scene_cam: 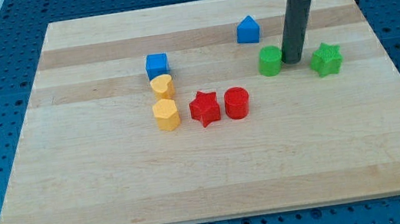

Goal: Move the green circle away from the green star

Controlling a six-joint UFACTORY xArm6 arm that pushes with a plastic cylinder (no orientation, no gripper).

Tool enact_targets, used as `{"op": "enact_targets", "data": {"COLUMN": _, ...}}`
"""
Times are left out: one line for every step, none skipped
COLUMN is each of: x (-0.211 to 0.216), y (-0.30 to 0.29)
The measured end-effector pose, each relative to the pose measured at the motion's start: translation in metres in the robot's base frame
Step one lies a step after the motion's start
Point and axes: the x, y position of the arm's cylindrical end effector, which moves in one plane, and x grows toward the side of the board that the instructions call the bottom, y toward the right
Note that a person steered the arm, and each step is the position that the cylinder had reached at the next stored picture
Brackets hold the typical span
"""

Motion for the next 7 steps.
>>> {"op": "enact_targets", "data": {"x": 0.0, "y": -0.017}}
{"op": "enact_targets", "data": {"x": 0.0, "y": -0.042}}
{"op": "enact_targets", "data": {"x": 0.0, "y": -0.052}}
{"op": "enact_targets", "data": {"x": -0.005, "y": -0.052}}
{"op": "enact_targets", "data": {"x": -0.013, "y": -0.052}}
{"op": "enact_targets", "data": {"x": -0.013, "y": -0.052}}
{"op": "enact_targets", "data": {"x": -0.013, "y": -0.053}}
